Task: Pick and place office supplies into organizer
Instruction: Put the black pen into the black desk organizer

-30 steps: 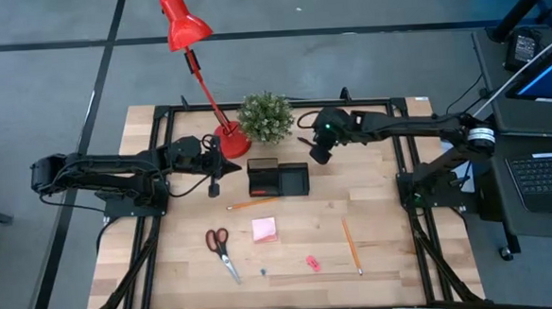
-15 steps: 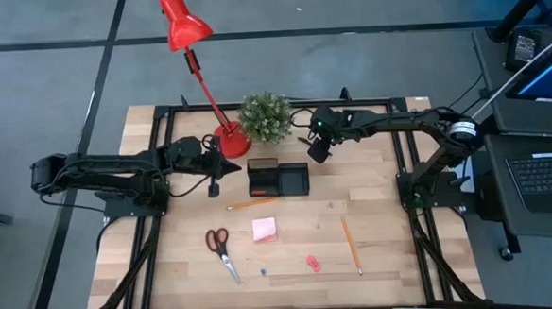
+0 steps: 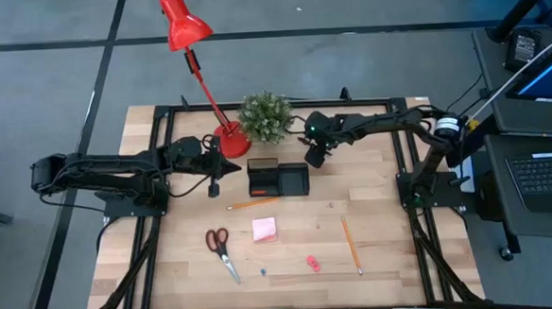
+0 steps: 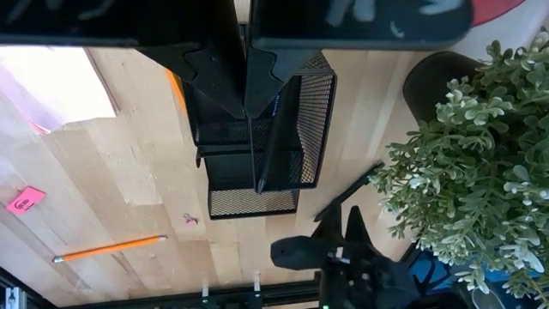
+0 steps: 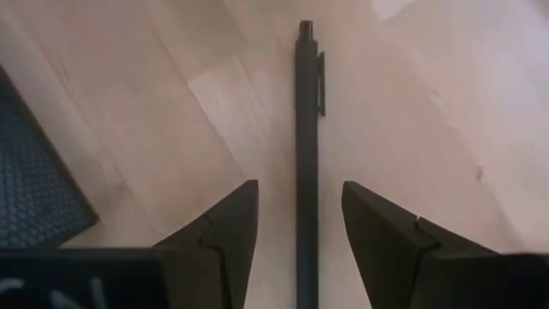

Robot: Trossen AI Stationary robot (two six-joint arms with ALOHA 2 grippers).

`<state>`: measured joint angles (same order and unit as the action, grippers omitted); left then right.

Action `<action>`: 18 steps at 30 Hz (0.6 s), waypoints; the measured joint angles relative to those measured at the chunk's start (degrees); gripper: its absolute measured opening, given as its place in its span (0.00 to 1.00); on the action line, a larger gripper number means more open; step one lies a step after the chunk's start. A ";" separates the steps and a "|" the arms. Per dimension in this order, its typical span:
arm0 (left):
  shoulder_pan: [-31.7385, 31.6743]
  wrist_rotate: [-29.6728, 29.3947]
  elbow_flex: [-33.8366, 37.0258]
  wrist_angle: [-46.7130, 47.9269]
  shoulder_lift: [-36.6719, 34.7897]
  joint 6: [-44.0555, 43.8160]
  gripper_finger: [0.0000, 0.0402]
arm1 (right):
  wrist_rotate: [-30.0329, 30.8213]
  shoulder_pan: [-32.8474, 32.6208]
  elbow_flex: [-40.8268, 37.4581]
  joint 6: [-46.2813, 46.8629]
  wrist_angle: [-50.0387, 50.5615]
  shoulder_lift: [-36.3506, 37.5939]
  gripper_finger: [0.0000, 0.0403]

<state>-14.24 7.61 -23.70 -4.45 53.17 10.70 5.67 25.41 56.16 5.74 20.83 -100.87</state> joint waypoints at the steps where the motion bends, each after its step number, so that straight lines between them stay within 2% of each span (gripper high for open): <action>1: 0.00 -0.02 0.00 0.00 0.00 -0.02 0.01 | -0.23 0.09 -0.01 -0.07 0.07 -0.19 0.43; 5: -0.02 -0.02 0.00 0.00 -0.02 -0.02 0.00 | -2.52 0.94 -0.02 0.00 0.05 -0.48 0.43; 18: -0.02 -0.04 0.00 0.02 0.00 0.08 0.01 | -3.15 2.65 0.15 -0.83 -1.13 -3.64 0.43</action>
<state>-14.26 7.57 -23.70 -4.43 53.17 10.78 2.53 28.06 56.32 4.92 19.70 -104.52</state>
